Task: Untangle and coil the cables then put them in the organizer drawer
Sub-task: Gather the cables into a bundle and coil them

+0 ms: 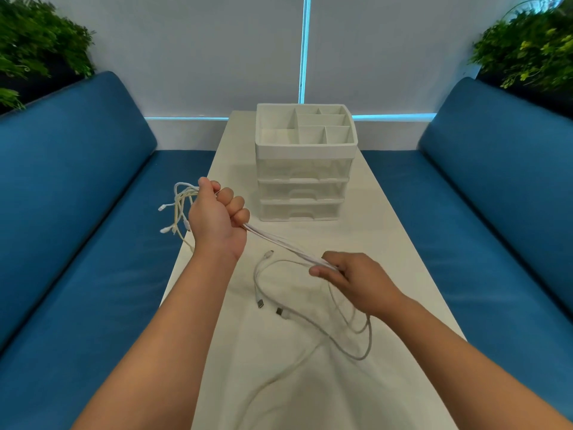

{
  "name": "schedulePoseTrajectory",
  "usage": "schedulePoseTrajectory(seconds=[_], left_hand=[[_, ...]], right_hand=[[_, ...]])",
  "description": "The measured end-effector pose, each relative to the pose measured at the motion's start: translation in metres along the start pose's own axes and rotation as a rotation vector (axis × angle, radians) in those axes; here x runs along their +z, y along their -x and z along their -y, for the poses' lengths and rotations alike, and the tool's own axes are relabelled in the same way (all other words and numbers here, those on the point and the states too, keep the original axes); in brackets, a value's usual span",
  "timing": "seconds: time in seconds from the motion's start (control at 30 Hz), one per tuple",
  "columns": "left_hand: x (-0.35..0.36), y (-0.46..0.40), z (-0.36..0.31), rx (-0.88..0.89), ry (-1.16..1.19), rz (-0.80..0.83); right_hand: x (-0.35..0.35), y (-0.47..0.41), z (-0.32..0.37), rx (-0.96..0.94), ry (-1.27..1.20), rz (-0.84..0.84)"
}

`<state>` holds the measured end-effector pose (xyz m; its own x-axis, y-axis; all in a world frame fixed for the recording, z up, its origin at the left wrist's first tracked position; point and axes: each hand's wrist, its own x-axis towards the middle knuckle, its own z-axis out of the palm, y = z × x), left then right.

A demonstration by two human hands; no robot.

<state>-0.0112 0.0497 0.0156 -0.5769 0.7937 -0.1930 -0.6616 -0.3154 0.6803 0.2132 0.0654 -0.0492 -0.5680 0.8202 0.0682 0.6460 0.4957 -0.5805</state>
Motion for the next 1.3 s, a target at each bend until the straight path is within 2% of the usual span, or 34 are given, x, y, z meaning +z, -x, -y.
schedulePoseTrajectory(seconds=[0.1, 0.17, 0.23, 0.33, 0.57, 0.67, 0.73, 0.8, 0.9, 1.07, 1.17, 1.23, 1.3], left_hand=[[0.003, -0.002, 0.001, 0.030, 0.007, -0.022], [0.006, -0.001, 0.001, 0.045, 0.009, -0.034], [0.010, 0.001, 0.002, 0.045, 0.008, -0.027], [0.014, 0.003, 0.003, 0.029, -0.005, 0.020], [0.018, 0.011, 0.014, -0.058, -0.028, 0.148], [0.018, 0.008, 0.012, -0.080, -0.039, 0.176], [0.018, 0.006, 0.009, -0.097, -0.035, 0.193], [0.018, 0.005, 0.008, -0.115, -0.031, 0.207], [0.018, 0.006, 0.009, -0.122, -0.041, 0.221], [0.017, 0.006, 0.009, -0.068, -0.078, 0.196], [0.016, 0.004, 0.006, -0.020, -0.067, 0.147], [0.016, 0.004, 0.006, 0.004, -0.061, 0.117], [0.016, 0.006, 0.008, 0.026, -0.075, 0.084]], right_hand=[[-0.015, -0.004, 0.009, -0.037, 0.322, -0.139], [-0.022, -0.008, 0.009, -0.035, 0.450, -0.253], [-0.025, -0.010, 0.004, -0.079, 0.499, -0.352], [-0.022, -0.008, -0.008, -0.215, 0.459, -0.300], [-0.009, 0.001, 0.007, -0.081, -0.256, 0.234], [-0.016, -0.001, 0.021, -0.010, -0.681, 0.370], [-0.020, -0.002, 0.026, 0.086, -0.810, 0.421], [-0.021, -0.004, 0.028, 0.126, -0.788, 0.435], [-0.018, -0.004, 0.028, 0.085, -0.755, 0.459], [-0.016, -0.004, 0.027, 0.111, -0.639, 0.437], [-0.012, -0.004, 0.024, 0.042, -0.364, 0.293], [-0.009, -0.005, 0.021, 0.025, -0.275, 0.169], [-0.007, -0.008, 0.023, 0.095, -0.232, 0.066]])
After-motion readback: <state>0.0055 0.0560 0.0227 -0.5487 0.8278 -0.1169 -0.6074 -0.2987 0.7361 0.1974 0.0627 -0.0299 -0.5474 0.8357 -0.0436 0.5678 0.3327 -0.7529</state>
